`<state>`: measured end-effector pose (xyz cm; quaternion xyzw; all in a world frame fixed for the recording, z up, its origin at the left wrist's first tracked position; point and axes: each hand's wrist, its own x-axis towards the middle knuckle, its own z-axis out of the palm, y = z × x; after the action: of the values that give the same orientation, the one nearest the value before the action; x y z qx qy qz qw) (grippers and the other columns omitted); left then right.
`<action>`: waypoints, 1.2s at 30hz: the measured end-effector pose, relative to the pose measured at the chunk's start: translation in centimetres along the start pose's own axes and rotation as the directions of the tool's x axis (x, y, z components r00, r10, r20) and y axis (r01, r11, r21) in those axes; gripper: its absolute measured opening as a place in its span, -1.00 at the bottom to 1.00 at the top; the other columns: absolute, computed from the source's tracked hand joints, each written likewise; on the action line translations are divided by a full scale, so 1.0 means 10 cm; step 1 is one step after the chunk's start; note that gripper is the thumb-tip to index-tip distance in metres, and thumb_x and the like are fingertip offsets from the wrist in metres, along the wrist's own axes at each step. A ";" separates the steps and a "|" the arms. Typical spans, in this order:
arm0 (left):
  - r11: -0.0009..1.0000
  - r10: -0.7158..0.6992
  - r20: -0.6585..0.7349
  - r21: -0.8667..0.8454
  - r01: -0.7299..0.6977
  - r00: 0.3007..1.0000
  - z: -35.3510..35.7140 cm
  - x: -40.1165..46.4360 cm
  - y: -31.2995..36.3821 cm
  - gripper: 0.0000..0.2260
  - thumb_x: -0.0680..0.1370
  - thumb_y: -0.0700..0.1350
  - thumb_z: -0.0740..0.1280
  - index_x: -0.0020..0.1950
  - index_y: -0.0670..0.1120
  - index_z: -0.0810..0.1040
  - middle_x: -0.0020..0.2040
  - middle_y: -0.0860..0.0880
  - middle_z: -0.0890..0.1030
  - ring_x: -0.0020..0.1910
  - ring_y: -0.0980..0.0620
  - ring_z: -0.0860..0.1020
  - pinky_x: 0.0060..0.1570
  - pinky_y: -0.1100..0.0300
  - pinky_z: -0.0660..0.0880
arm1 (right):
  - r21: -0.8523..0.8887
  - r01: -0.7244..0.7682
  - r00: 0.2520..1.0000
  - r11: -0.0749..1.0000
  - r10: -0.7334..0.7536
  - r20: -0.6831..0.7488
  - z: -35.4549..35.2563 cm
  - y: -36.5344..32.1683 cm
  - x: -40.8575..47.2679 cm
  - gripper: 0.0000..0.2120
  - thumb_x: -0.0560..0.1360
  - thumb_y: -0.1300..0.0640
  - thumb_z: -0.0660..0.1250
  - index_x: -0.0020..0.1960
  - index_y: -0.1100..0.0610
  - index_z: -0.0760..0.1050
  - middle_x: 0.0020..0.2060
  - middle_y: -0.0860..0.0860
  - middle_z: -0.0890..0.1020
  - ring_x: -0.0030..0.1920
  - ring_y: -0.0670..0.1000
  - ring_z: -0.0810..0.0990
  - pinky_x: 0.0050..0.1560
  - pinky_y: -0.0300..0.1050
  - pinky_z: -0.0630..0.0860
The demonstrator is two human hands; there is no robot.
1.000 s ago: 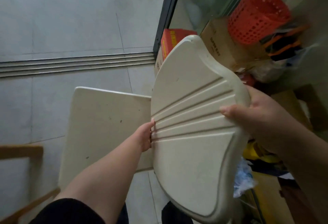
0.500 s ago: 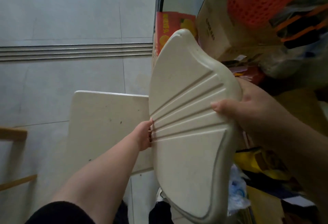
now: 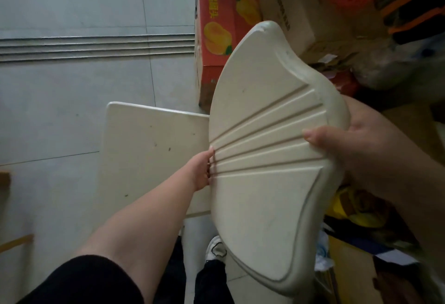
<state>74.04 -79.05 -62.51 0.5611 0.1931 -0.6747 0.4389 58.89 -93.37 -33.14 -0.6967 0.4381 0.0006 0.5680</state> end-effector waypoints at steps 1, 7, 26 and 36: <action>1.000 0.001 0.007 0.002 -0.001 1.000 0.01 0.03 0.00 -0.65 0.69 0.19 0.16 -0.01 -0.03 0.56 -0.18 -0.04 0.63 -0.22 0.01 0.60 -0.32 0.20 0.47 | 0.009 -0.009 1.000 1.000 0.009 0.000 -0.02 0.01 0.01 -0.64 0.49 0.28 0.42 0.27 0.06 0.59 0.07 0.14 0.78 0.06 0.15 0.78 0.14 0.31 0.66; 0.999 0.024 0.026 -0.049 -0.023 0.999 0.10 0.22 0.01 -0.66 0.69 0.17 0.18 0.27 -0.04 0.52 -0.09 -0.08 0.62 -0.13 -0.03 0.59 -0.14 0.12 0.51 | 0.014 -0.001 0.999 1.000 0.000 0.041 -0.18 0.07 0.12 -0.61 0.50 0.26 0.45 0.32 0.14 0.57 0.10 0.17 0.76 0.10 0.17 0.77 0.16 0.29 0.67; 0.985 0.038 0.023 -0.169 -0.033 0.999 0.34 0.60 -0.13 -0.69 0.71 0.12 0.16 0.11 -0.06 0.57 -0.28 -0.06 0.72 -0.23 -0.05 0.68 -0.18 0.08 0.55 | 0.006 0.041 0.999 0.999 -0.041 0.011 -0.47 0.45 0.24 -0.68 0.56 0.32 0.38 0.31 0.18 0.57 0.12 0.20 0.75 0.10 0.14 0.75 0.13 0.18 0.70; 0.990 0.144 -0.190 0.019 -0.143 0.971 0.38 0.39 -0.05 -0.79 0.69 -0.01 0.23 0.19 -0.10 0.53 0.03 -0.12 0.55 -0.07 -0.09 0.54 -0.11 0.12 0.44 | 0.015 -0.039 0.999 0.999 0.040 -0.034 -0.43 0.47 0.24 -0.69 0.59 0.32 0.35 0.33 0.18 0.54 0.14 0.21 0.72 0.15 0.20 0.72 0.23 0.32 0.62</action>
<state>71.42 -83.13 -65.15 0.6368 0.1915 -0.5849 0.4644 55.38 -98.10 -36.60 -0.6839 0.4614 -0.0033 0.5651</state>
